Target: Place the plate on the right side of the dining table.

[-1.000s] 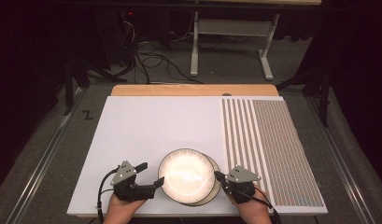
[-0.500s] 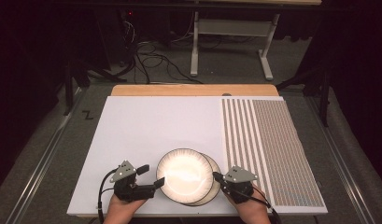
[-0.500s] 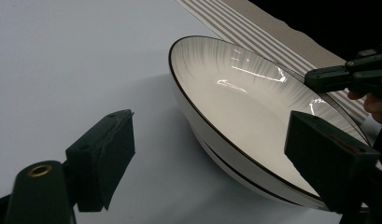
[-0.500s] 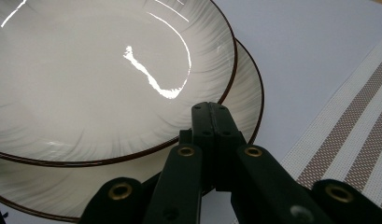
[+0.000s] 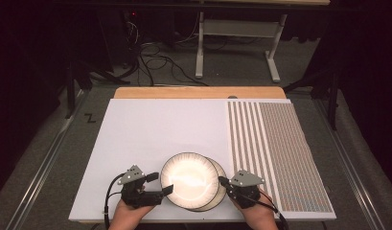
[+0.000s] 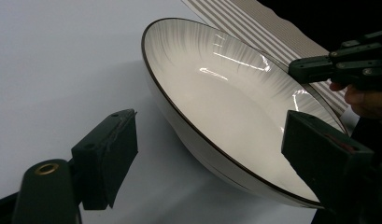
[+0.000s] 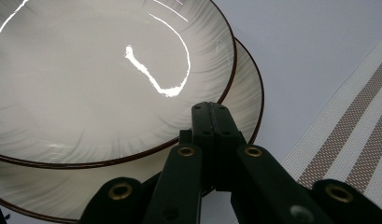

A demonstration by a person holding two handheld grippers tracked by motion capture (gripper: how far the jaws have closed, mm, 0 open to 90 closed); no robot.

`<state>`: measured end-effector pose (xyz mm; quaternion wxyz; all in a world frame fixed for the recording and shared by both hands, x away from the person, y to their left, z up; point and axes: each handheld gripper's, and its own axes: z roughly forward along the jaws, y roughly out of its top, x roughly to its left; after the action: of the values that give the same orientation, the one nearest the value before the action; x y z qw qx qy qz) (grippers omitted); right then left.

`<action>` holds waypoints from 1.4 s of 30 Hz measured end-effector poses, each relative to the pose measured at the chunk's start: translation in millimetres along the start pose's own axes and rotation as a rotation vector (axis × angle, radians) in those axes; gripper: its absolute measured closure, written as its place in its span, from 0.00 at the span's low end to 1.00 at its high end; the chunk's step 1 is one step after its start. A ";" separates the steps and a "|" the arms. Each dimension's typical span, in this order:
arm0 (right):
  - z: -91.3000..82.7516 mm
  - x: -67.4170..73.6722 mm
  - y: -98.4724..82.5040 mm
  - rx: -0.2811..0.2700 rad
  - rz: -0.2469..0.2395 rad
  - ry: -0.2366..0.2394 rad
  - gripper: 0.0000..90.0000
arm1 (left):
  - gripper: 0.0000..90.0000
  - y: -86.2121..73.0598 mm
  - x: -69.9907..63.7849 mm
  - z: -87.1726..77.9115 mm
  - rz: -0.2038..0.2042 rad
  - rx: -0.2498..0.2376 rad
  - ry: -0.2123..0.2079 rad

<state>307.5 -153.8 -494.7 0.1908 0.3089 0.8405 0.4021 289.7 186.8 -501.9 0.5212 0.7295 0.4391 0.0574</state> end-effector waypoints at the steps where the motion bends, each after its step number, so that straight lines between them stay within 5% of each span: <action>1: 0.0 0.0 0.0 0.000 0.000 0.000 1.00 | 0.22 0.0 0.0 0.0 0.000 0.000 0.000; 12: 12.6 12.7 2.4 0.033 -0.036 0.026 1.00 | 0.24 0.6 1.0 4.4 -0.096 0.037 -0.038; 34: 14.4 16.9 10.2 0.040 -0.041 0.051 1.00 | 0.50 6.9 3.7 11.9 -0.287 0.107 -0.081; 42: 16.7 19.0 9.7 0.044 -0.049 0.045 1.00 | 0.59 11.1 2.4 8.9 -0.269 0.126 -0.057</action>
<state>306.6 -127.0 -498.5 0.1749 0.2831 0.8606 0.3856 302.4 181.4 -497.8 0.4894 0.6968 0.5207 -0.0613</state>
